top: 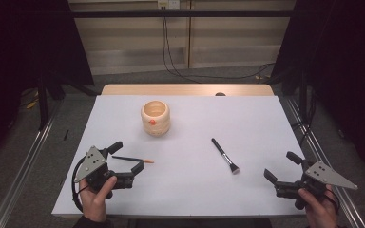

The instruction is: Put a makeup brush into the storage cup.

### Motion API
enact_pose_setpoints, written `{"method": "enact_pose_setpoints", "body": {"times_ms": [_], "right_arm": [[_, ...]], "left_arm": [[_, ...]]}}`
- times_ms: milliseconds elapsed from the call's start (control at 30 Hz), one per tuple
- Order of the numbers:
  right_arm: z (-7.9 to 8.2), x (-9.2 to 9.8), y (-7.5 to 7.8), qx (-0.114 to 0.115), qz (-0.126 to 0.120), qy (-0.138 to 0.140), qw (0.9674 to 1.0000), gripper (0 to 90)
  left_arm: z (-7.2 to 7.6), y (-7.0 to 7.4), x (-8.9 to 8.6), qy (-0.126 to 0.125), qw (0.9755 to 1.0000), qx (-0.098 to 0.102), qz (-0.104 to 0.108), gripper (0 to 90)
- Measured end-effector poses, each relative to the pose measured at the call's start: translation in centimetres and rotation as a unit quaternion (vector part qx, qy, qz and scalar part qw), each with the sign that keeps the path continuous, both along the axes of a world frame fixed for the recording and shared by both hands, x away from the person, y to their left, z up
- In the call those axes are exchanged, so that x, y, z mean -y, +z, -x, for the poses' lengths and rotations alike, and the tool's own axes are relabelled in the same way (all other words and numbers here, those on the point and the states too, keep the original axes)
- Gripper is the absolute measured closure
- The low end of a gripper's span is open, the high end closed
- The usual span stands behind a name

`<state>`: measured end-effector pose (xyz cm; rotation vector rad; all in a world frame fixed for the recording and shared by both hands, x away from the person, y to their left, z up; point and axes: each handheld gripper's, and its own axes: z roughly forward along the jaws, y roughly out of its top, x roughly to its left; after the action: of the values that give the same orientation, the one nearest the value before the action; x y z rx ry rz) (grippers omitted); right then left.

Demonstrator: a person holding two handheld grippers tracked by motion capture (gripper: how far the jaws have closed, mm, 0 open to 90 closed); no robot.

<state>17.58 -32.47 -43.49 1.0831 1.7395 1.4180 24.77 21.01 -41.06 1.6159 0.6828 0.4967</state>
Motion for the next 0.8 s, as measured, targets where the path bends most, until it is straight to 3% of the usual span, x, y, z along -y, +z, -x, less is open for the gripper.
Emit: {"method": "enact_pose_setpoints", "body": {"times_ms": [233, 600, 633, 800], "right_arm": [[0.0, 0.1, 0.0, 0.002, 0.001, -0.002, 1.0, 0.0], [0.0, 0.1, 0.0, -0.001, -0.005, -0.004, 1.0, 0.0], [0.0, 0.1, 0.0, -0.002, -0.005, -0.003, 1.0, 0.0], [0.0, 0.1, 0.0, -0.002, -0.005, -0.004, 1.0, 0.0]], "left_arm": [[-1.1, 1.1, 0.4, -0.007, 0.9999, 0.013, -0.002, 2.0], [-3.0, 1.9, -0.1, 0.014, 0.9998, 0.011, 0.005, 2.0], [-3.1, 2.0, -0.2, 0.017, 0.9998, 0.012, -0.003, 2.0], [-4.0, 2.4, -0.4, 0.013, 0.9998, 0.012, 0.003, 2.0]]}}
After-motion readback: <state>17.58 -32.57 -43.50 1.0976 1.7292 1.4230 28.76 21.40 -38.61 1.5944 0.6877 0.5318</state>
